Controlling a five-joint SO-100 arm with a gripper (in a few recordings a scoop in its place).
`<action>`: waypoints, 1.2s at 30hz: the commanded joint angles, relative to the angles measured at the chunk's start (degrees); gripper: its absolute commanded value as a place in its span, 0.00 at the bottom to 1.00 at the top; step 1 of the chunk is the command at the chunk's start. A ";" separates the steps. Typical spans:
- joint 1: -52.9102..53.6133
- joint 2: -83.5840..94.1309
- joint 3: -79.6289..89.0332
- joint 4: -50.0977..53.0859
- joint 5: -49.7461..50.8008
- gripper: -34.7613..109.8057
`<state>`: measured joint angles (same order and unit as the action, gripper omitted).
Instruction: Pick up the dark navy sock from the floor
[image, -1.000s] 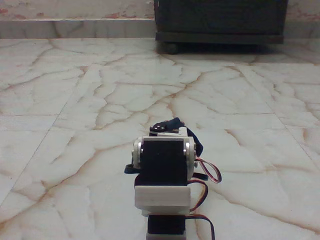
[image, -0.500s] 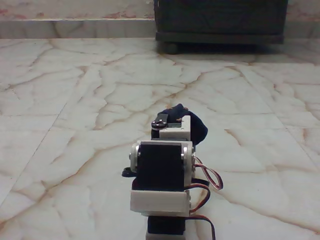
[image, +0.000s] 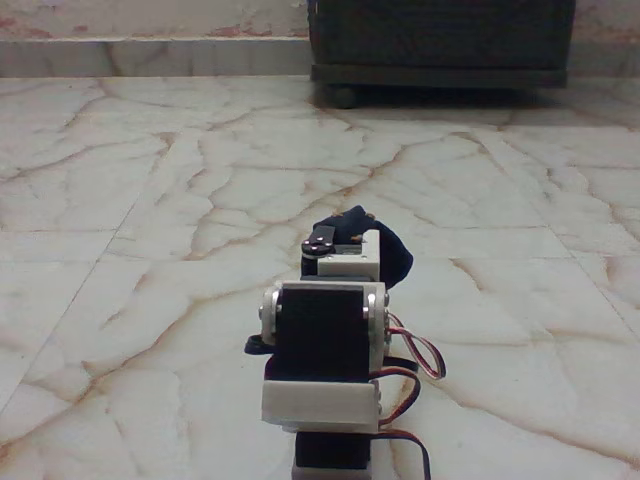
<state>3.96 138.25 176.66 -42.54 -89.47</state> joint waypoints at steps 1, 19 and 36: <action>-0.18 1.85 -0.09 -0.53 0.35 0.24; 0.18 1.85 -0.09 -0.53 0.35 0.24; 0.79 1.85 -0.09 0.00 -2.11 0.24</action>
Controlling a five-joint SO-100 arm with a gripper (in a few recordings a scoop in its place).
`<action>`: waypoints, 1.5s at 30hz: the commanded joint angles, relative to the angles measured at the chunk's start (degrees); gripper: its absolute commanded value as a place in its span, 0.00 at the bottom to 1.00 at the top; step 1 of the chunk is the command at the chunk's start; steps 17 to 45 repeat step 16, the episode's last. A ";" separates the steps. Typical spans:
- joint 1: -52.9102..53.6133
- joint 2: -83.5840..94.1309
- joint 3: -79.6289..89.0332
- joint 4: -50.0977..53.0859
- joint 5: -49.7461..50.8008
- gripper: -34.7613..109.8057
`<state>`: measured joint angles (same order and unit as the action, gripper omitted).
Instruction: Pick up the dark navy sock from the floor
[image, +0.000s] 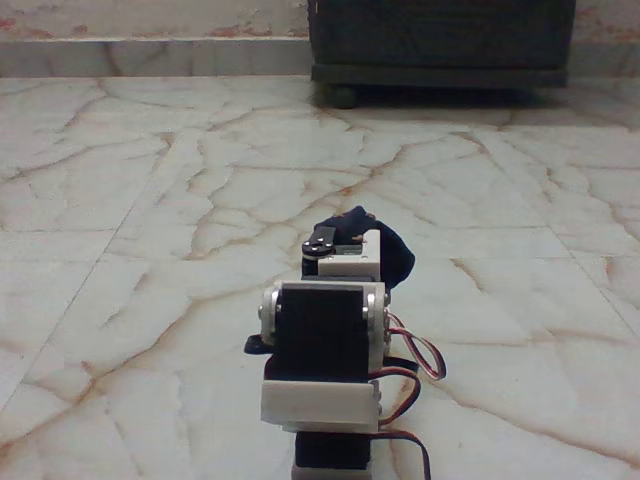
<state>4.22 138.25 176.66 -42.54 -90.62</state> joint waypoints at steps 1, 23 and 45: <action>0.53 1.85 -0.09 0.00 -0.97 0.24; 0.26 1.76 -0.09 0.35 -0.62 0.24; 0.26 1.76 -0.09 0.35 -0.62 0.24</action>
